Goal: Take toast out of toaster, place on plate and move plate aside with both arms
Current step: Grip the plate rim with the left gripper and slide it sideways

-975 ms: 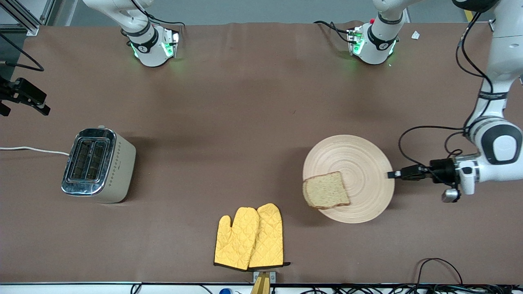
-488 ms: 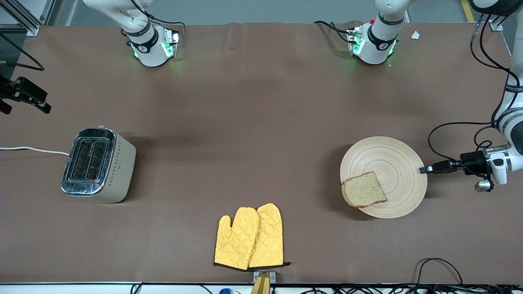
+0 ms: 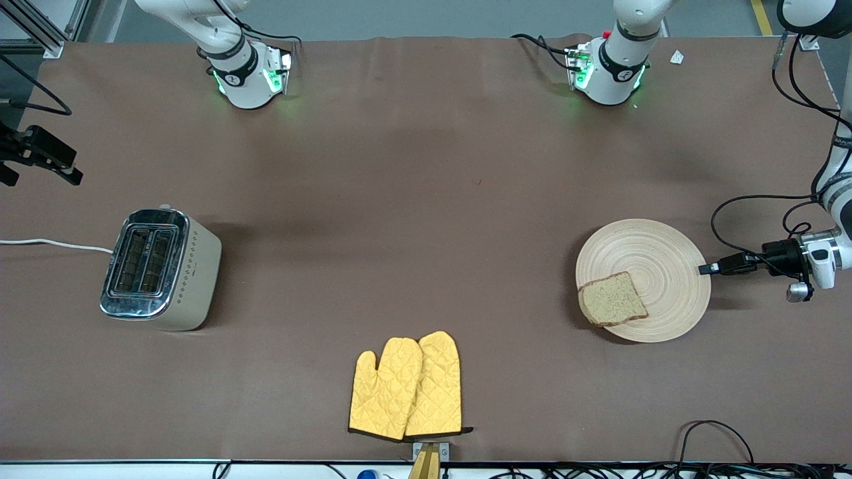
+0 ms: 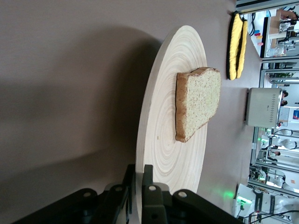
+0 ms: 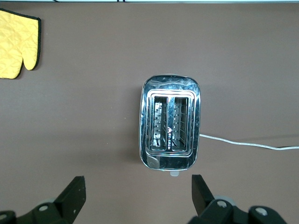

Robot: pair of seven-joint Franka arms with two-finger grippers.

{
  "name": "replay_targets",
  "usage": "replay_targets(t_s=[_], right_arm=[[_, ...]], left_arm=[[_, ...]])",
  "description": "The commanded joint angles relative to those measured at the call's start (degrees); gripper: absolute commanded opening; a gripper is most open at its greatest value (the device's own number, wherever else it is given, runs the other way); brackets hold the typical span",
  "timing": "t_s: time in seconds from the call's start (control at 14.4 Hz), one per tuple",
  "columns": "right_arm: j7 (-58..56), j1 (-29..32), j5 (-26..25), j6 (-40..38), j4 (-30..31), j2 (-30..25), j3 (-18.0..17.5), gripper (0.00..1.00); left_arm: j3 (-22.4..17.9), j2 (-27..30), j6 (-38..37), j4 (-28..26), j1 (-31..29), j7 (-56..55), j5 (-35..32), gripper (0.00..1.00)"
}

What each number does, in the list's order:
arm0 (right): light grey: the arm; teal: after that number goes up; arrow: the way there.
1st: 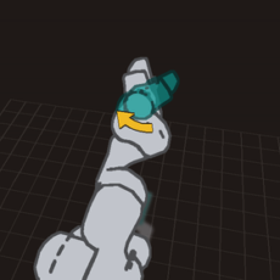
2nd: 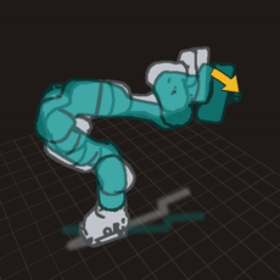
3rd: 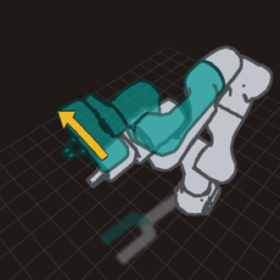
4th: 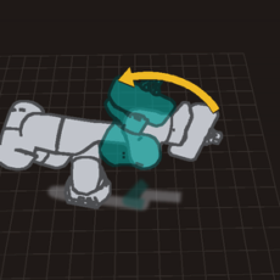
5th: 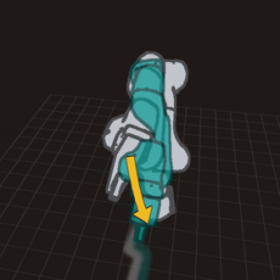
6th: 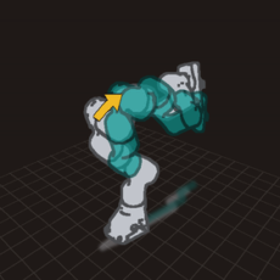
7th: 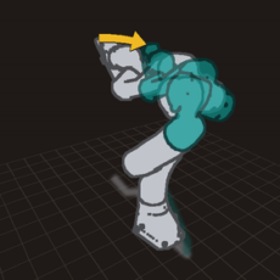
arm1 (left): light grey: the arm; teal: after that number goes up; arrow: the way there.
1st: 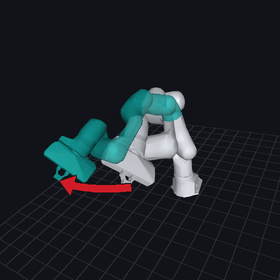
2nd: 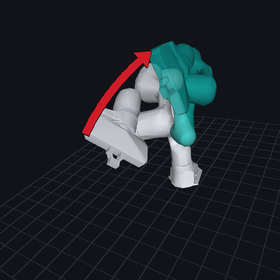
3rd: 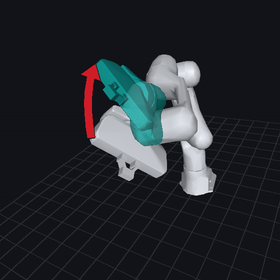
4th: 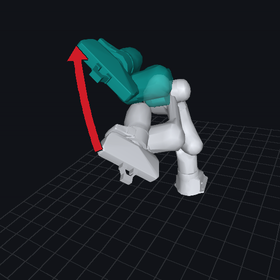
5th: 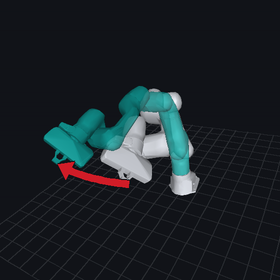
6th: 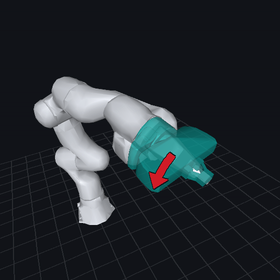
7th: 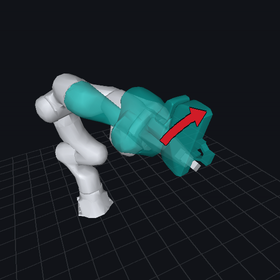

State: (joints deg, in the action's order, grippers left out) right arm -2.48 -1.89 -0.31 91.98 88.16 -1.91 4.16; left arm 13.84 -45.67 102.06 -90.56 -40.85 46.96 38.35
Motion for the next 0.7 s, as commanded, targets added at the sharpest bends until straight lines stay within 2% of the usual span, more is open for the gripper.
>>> replay_targets(t_s=[0.0,0.21,0.28,0.35,0.42,0.49,0.56,0.63], right_arm=[[0.8,0.4,0.2,0.0,0.7,-1.1,-0.3,1.00],[0.8,0.3,0.2,-0.1,0.7,-1.1,-0.4,1.00],[0.8,0.3,0.2,-0.2,0.7,-1.1,-0.4,1.00],[0.8,0.3,0.1,-0.2,0.8,-1.1,-0.4,1.00],[0.8,0.3,0.1,-0.3,0.8,-1.1,-0.5,1.00],[0.8,0.3,0.1,-0.2,0.8,-1.1,-0.5,1.00],[0.8,0.3,0.1,-0.2,0.8,-1.1,-0.5,1.00],[0.8,0.3,0.1,-0.2,0.9,-1.1,-0.5,1.00]], left_arm=[[0.7,-1.0,-2.0,2.0,-1.0,1.6,-0.6,0.00],[0.7,-2.7,-1.9,3.2,-1.2,2.8,-0.9,0.02],[0.7,-3.5,-2.0,4.0,-1.2,3.1,-0.9,0.11],[0.7,-3.6,-1.9,4.2,-1.1,3.2,-1.5,0.28],[0.7,-3.6,-1.9,4.5,-0.7,3.2,-2.7,0.62],[0.7,-3.5,-1.9,5.3,-0.5,3.1,-2.9,0.84],[0.8,-3.5,-2.0,6.3,-0.5,3.1,-3.0,1.00],[1.1,-3.0,-1.9,7.2,-0.2,2.8,-3.7,1.00]])
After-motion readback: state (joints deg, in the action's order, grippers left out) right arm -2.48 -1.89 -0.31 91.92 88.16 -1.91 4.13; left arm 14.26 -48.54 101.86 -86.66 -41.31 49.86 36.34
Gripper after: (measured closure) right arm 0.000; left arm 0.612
